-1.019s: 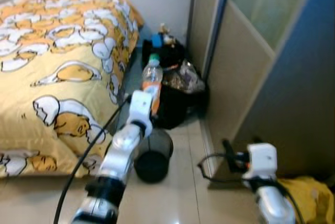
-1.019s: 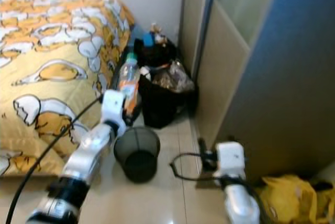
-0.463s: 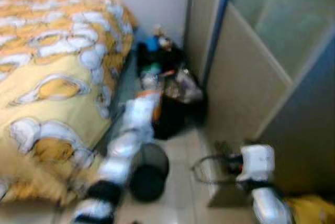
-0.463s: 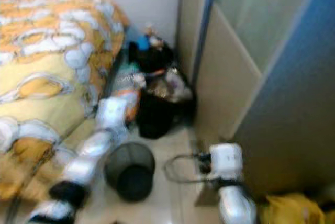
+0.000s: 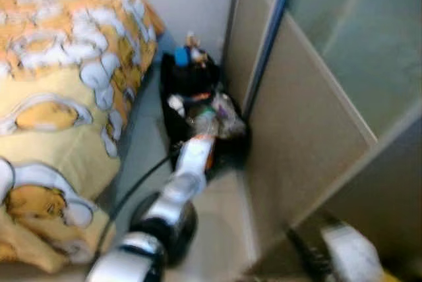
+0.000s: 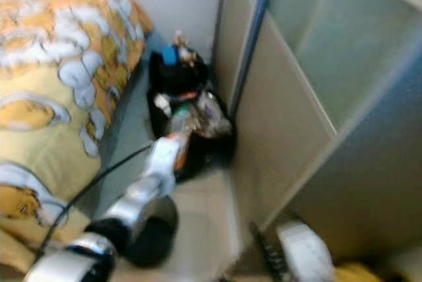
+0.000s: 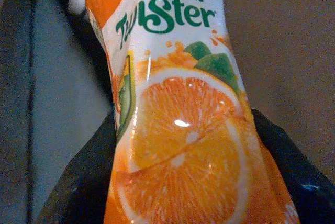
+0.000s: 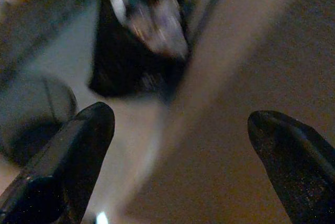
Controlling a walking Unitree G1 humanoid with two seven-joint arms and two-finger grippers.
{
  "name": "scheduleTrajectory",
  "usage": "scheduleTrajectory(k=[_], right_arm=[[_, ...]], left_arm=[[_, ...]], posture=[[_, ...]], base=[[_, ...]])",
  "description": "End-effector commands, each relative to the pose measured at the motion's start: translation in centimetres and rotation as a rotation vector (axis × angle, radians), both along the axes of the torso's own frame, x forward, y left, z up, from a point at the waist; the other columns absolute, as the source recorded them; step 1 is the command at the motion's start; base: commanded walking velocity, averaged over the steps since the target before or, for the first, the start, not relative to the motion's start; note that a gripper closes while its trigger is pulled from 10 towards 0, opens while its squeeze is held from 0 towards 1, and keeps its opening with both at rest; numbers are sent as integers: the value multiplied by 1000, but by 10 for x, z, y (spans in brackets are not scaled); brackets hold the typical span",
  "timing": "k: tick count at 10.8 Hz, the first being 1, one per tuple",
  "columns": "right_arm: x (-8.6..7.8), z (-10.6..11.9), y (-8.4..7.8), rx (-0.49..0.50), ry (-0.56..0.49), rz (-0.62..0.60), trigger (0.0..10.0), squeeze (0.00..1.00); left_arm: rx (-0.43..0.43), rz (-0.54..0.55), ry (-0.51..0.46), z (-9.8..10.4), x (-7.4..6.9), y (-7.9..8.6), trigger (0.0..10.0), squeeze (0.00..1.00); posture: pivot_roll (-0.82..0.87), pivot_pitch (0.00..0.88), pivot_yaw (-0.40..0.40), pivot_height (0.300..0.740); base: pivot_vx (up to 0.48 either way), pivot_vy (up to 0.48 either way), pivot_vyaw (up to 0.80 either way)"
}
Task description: Clean up the room
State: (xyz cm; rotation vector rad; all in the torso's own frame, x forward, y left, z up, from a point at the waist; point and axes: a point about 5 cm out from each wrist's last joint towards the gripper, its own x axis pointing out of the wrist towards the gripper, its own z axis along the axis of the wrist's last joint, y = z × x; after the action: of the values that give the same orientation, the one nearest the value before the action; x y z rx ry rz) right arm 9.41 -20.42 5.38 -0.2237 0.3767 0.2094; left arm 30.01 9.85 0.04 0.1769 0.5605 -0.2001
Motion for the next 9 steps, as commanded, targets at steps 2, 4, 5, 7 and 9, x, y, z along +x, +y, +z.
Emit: scheduleTrajectory(k=[2,4,5,7,9], right_arm=[[-13,20,0,16,-2,11,10000,0],[-24,32,4,29,30,4,10000,0],[-25,35,8,62,34,11,10000,0],[-18,35,23,198,66,45,10000,0],[-3,24,20,219,40,-28,10000,0]], left_arm=[[113,72,60,-14,-11,6,10000,0],[201,106,112,-22,-18,20,10000,0],[255,110,113,-24,-19,24,10000,0],[416,175,95,-22,-18,47,10000,0],[308,198,61,-21,-17,47,10000,0]], posture=[[-403,70,-185,732],[-427,96,-181,732],[-432,99,-175,732],[-427,109,-131,732],[-362,96,-72,732]], base=[[0,0,0],[0,0,0],[0,0,0],[0,0,0],[0,0,0]])
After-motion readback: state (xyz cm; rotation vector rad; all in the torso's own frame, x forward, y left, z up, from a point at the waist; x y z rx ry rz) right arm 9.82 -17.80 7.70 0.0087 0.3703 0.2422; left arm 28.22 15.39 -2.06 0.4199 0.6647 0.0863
